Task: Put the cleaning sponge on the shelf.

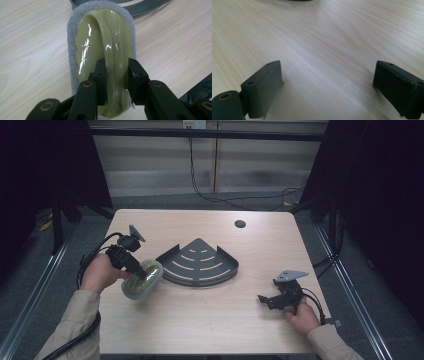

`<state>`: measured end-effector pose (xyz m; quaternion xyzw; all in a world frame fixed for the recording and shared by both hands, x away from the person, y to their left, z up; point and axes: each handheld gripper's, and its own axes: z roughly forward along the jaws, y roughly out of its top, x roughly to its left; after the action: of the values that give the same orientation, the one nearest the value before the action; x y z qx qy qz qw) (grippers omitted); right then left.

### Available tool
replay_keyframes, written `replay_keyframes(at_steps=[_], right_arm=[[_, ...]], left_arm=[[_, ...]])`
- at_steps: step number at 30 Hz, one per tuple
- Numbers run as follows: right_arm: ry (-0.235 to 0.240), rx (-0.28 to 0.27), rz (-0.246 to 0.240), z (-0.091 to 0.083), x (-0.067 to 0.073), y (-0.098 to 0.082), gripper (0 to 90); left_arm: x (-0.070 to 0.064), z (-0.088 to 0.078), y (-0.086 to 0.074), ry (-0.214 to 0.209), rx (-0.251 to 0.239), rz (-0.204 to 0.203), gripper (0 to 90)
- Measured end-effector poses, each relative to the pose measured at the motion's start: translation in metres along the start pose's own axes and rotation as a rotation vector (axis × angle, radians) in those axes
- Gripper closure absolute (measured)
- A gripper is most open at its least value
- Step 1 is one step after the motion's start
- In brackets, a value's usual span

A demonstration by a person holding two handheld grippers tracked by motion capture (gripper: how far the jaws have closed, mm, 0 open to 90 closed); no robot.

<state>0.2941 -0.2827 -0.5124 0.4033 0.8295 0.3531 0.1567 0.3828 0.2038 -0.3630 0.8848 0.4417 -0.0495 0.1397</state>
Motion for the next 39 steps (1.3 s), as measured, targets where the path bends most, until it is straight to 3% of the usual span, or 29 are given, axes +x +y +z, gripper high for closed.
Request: replay_keyframes(at_steps=[16, 39], right_arm=[[-0.001, -0.001, -0.002, 0.000, 0.000, 0.000, 8.0], [-0.001, -0.002, -0.001, 0.000, 0.000, 0.000, 8.1]], left_arm=[[-0.004, -0.013, 0.027, 0.016, -0.001, 0.018, 71.8], [-0.008, -0.001, 0.062, 0.019, 0.031, 0.045, 71.8]])
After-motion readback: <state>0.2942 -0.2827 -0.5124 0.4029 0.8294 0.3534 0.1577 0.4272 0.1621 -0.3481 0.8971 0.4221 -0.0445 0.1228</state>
